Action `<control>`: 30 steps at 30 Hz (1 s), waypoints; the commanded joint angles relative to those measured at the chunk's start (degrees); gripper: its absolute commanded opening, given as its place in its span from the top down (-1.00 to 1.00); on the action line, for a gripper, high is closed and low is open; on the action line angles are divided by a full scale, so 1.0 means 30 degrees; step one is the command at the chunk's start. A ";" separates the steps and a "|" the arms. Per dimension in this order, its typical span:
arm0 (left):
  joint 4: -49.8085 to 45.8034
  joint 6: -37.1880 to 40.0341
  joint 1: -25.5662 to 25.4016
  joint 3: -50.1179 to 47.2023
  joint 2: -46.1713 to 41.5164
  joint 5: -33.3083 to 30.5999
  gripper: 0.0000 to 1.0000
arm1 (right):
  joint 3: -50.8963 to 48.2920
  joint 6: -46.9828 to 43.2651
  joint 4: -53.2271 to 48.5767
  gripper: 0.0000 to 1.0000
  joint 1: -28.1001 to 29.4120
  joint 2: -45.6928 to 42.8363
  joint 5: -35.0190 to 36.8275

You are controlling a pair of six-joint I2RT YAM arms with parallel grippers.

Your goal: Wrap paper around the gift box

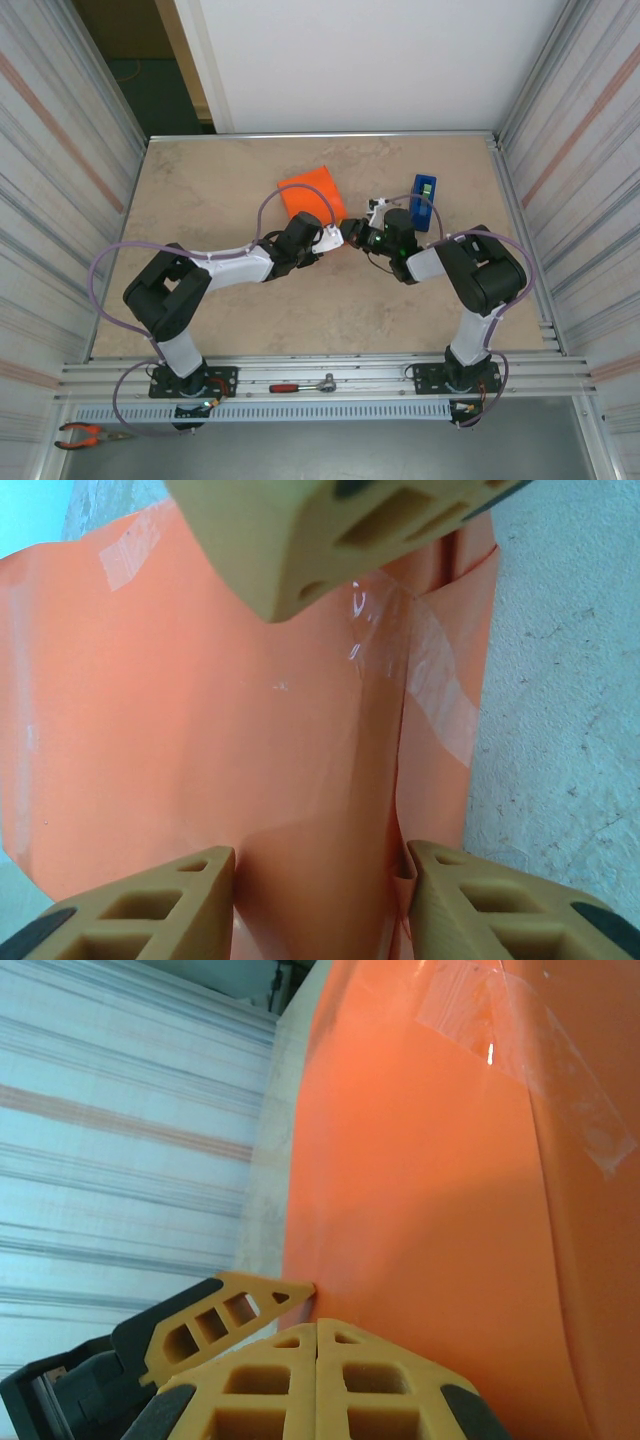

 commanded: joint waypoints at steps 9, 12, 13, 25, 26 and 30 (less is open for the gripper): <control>-0.1739 0.0119 -0.0361 -0.0495 0.0920 0.0973 0.10 | 0.2286 -0.1614 -0.4856 1.00 -0.0176 0.0451 -0.1095; -0.1728 0.0118 -0.0346 -0.0495 0.0946 0.0992 0.10 | 0.2922 -0.2128 -0.6861 1.00 -0.0246 0.0409 -0.1050; -0.1725 0.0124 -0.0361 -0.0495 0.0954 0.0950 0.10 | 0.3127 -0.2283 -0.7576 1.00 -0.0231 0.0402 -0.1003; -0.1622 -0.0072 -0.0339 -0.0470 0.0650 0.1104 0.10 | 0.5386 -0.3869 -1.3438 1.00 -0.0359 0.0456 -0.1371; -0.1653 -0.0145 -0.0332 -0.0388 0.0557 0.1198 0.10 | 0.5533 -0.3948 -1.3863 1.00 -0.0365 0.0393 -0.1324; -0.1812 -0.0500 -0.0045 -0.0061 -0.0226 0.1553 0.08 | 0.6332 -0.4608 -1.5758 1.00 -0.0310 0.0292 -0.0951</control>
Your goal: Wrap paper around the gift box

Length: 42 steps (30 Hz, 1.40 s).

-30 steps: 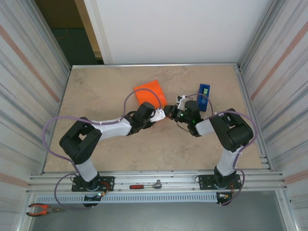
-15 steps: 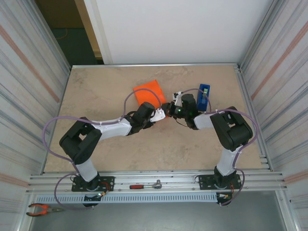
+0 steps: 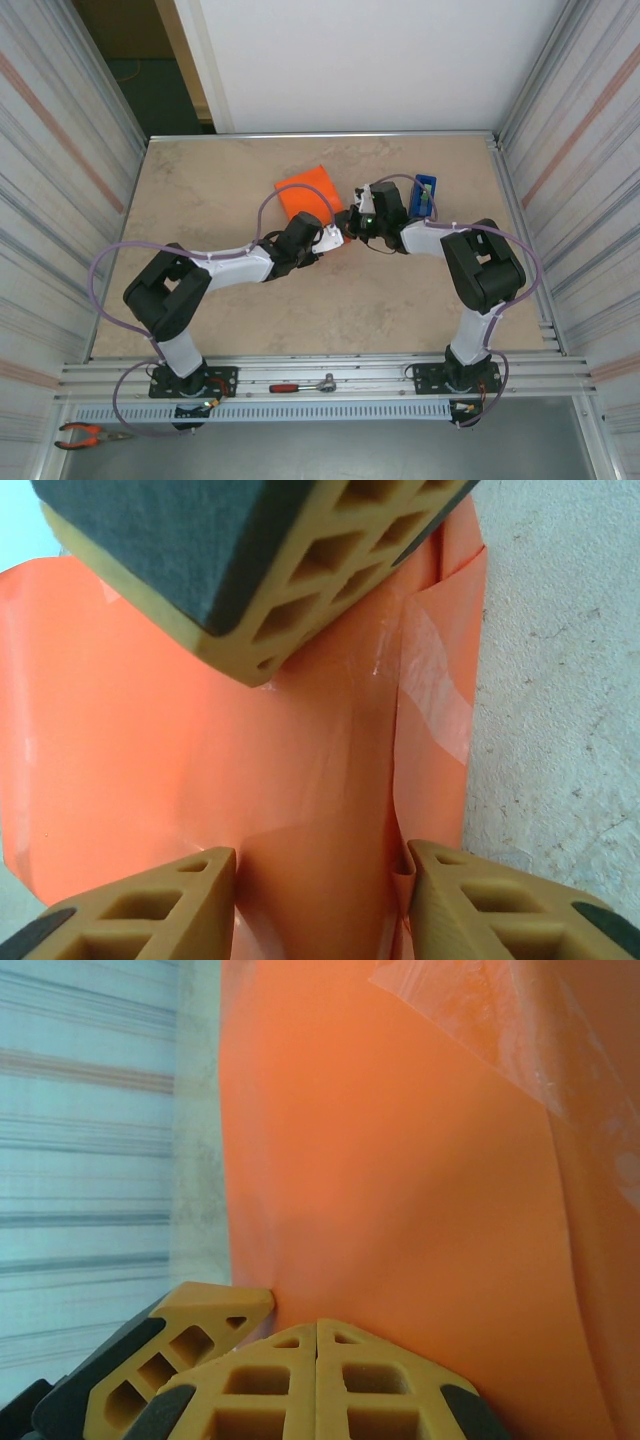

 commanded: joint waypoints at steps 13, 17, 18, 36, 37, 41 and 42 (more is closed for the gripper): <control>-0.1257 -0.4797 0.2299 0.0669 -0.4209 0.5401 -0.17 | 0.1673 -0.1584 -0.5122 1.00 0.0326 -0.0192 0.1172; -0.1014 -0.6703 0.3576 0.0794 -0.4465 0.6458 -0.22 | 0.2455 -0.1627 -0.5166 1.00 0.0305 -0.0605 0.0726; -0.0871 -0.7089 0.3884 0.0764 -0.4466 0.6618 -0.23 | 0.2571 -0.1619 -0.5181 1.00 0.0299 -0.0794 0.0746; 0.1736 -1.0640 0.7270 -0.1146 -0.4633 0.5812 -0.63 | 0.3575 -0.4851 -0.9725 1.00 0.0982 -0.2859 0.3670; 0.1906 -1.0813 0.7300 -0.1263 -0.4620 0.5635 -0.66 | 0.3738 -0.4879 -0.9739 1.00 0.1056 -0.2607 0.3672; 0.2396 -1.1495 0.7388 -0.1567 -0.4510 0.5094 -0.80 | 0.4303 -0.4913 -0.9725 1.00 0.1181 -0.1471 0.3678; 0.2485 -1.1722 0.7406 -0.1598 -0.4488 0.4874 -0.84 | 0.4393 -0.4909 -0.9735 1.00 0.1177 -0.1220 0.3679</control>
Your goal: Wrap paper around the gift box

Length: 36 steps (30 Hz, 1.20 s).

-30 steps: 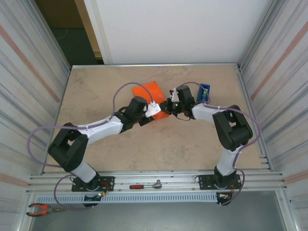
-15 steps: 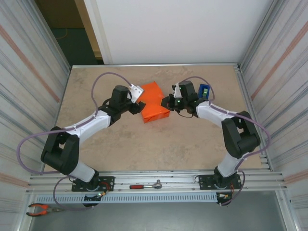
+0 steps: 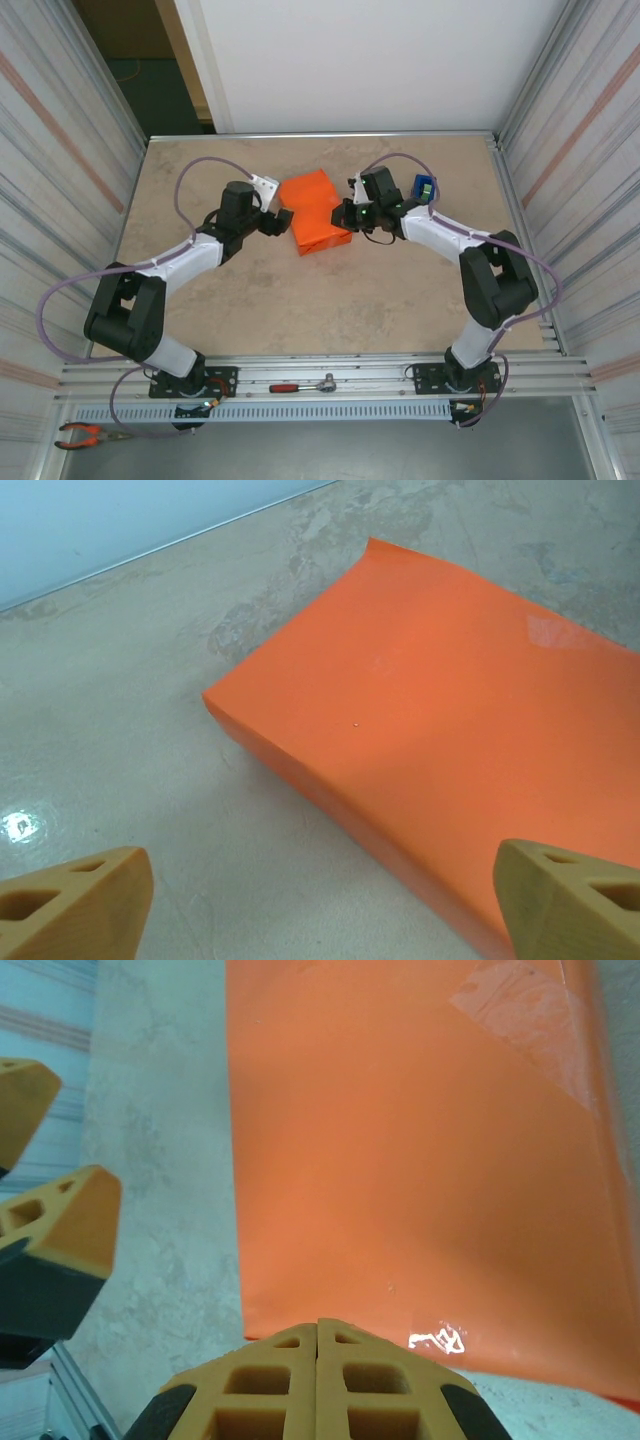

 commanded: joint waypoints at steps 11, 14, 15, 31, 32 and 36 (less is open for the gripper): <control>0.0198 -0.3594 0.1055 0.0598 0.0372 -0.0820 -0.97 | 0.0183 -0.0194 0.0089 1.00 -0.0354 0.1690 -0.0029; -0.0497 -0.4753 0.1602 0.1277 0.0590 0.0092 -0.97 | -0.0123 -0.0062 0.0340 1.00 -0.0571 0.0634 -0.0189; -0.0753 -0.5224 0.1927 0.1609 0.0686 0.0756 -0.98 | -0.0175 -0.0087 0.0341 1.00 -0.0646 0.0200 -0.0151; -0.2595 -1.3339 0.5064 0.8249 0.8429 1.0614 -0.97 | -0.3664 0.0112 0.2007 -0.50 -0.1896 -0.2922 0.1990; -0.2428 -1.3557 0.4978 0.8248 0.8554 1.0634 -0.97 | -0.4054 0.0319 0.2399 -0.51 -0.1951 -0.2969 0.2027; -0.2655 -1.4087 0.4771 0.9117 0.9485 1.0932 -0.97 | -0.5176 0.0792 0.3268 -0.51 -0.2131 -0.3086 0.2198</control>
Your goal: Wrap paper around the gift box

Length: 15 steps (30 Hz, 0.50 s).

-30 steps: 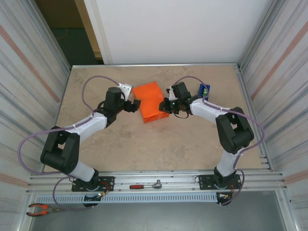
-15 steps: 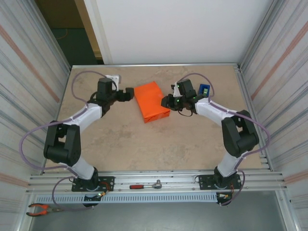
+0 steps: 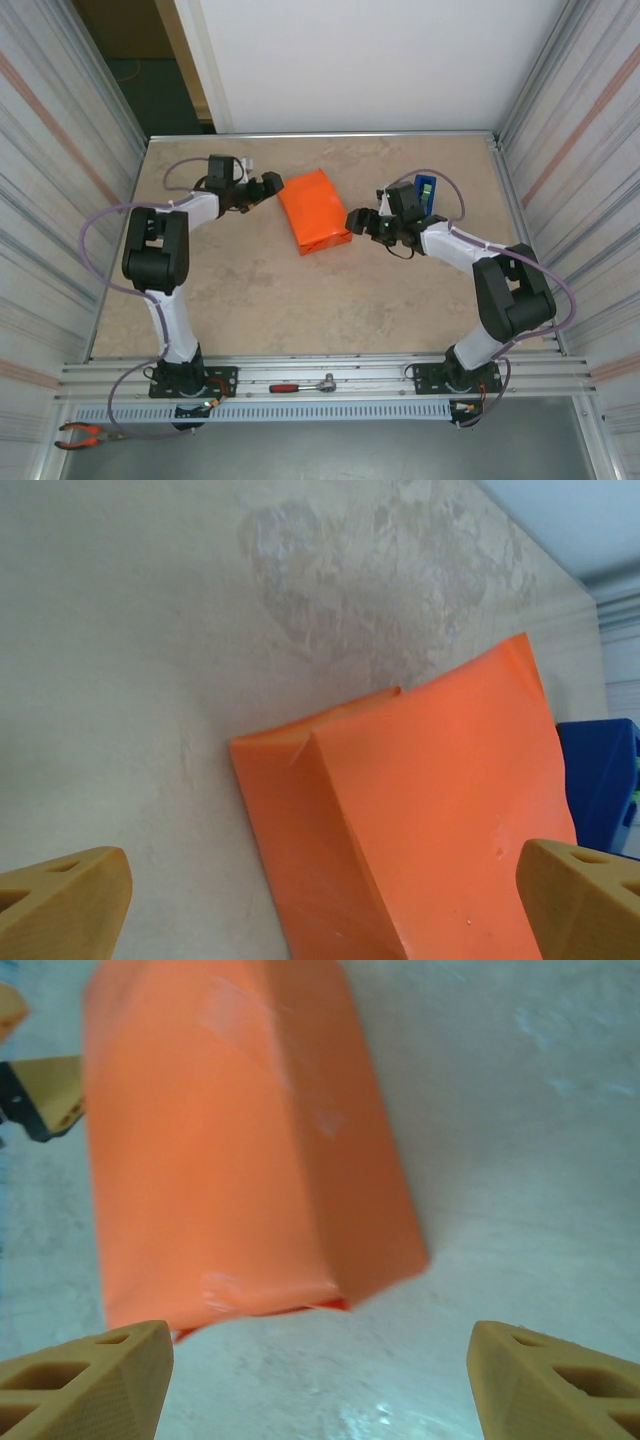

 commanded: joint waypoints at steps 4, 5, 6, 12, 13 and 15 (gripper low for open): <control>-0.0121 -0.1485 -0.0317 0.1967 0.1122 0.1069 -0.94 | -0.1091 0.0719 0.1359 -0.51 -0.0227 -0.1027 0.0712; -0.0224 -0.1533 -0.0361 0.2150 0.1274 0.1040 -0.91 | -0.1278 0.0719 0.1367 -0.51 -0.0276 -0.1165 0.0759; -0.0369 -0.1561 -0.0413 0.2364 0.1441 0.1039 -0.89 | -0.1453 0.0708 0.1420 -0.51 -0.0328 -0.1287 0.0782; -0.0863 -0.1768 -0.0735 0.3079 0.2568 0.0851 -0.74 | -0.2758 0.1062 0.2257 -0.51 -0.0798 -0.2249 0.0530; -0.0892 -0.1803 -0.0769 0.3140 0.2692 0.0778 -0.72 | -0.2883 0.1041 0.2274 -0.51 -0.0870 -0.2399 0.0418; -0.0878 -0.1877 -0.0857 0.3145 0.2900 0.0735 -0.67 | -0.2953 0.0879 0.2050 -0.51 -0.0987 -0.2645 0.0281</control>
